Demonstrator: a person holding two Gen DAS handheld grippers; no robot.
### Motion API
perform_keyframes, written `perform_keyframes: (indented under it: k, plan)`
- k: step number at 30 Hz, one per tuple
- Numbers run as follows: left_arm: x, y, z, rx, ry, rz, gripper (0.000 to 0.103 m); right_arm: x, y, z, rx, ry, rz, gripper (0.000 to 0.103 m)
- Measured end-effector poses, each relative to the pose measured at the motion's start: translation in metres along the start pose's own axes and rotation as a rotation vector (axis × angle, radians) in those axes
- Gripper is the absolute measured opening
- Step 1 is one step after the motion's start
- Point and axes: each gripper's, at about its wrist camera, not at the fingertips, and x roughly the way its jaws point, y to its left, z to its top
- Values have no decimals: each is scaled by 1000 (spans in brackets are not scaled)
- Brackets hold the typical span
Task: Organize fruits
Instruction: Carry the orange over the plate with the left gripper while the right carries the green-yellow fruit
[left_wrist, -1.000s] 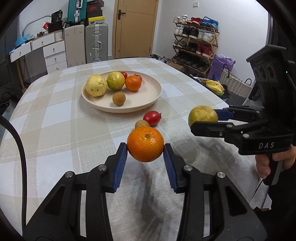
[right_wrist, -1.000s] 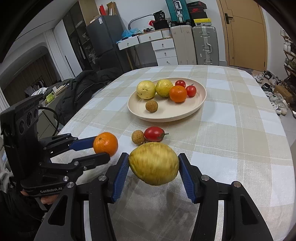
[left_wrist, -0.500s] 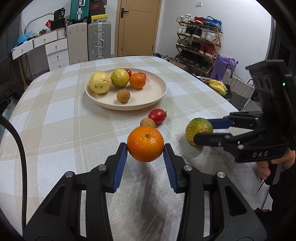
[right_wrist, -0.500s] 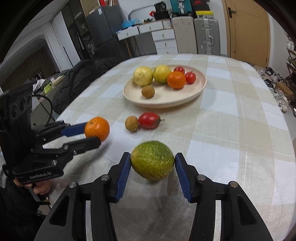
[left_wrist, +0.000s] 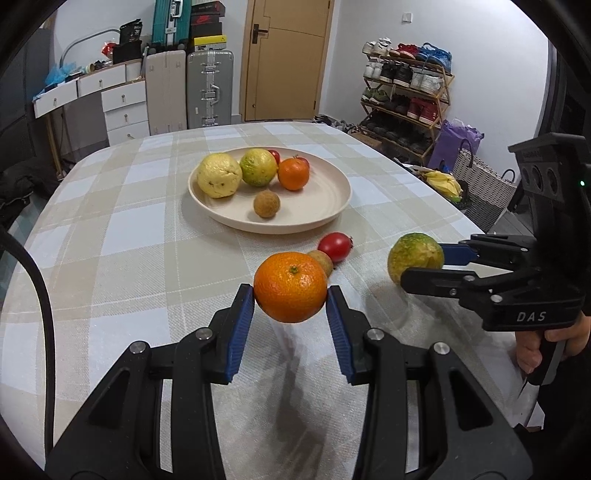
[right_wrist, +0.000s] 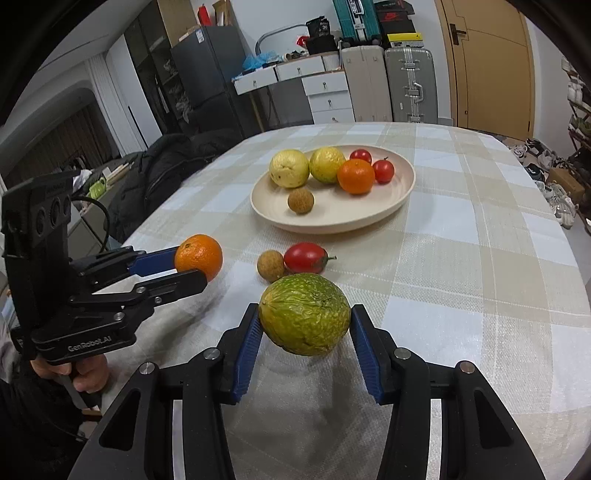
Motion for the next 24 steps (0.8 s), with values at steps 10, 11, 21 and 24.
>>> perform_keyframes:
  k: [10, 11, 21, 24]
  plan:
    - [4, 17, 19, -26, -44, 35, 37, 3, -8, 14, 54, -51, 14, 49]
    - [4, 18, 21, -28, -48, 38, 37, 4, -10, 17, 63, -55, 9, 49]
    - [14, 27, 43, -55, -86, 49, 37, 0, -25, 42, 121, -120, -4, 49]
    - [21, 28, 48, -51, -99, 67, 37, 2, -28, 49, 132, -127, -15, 49]
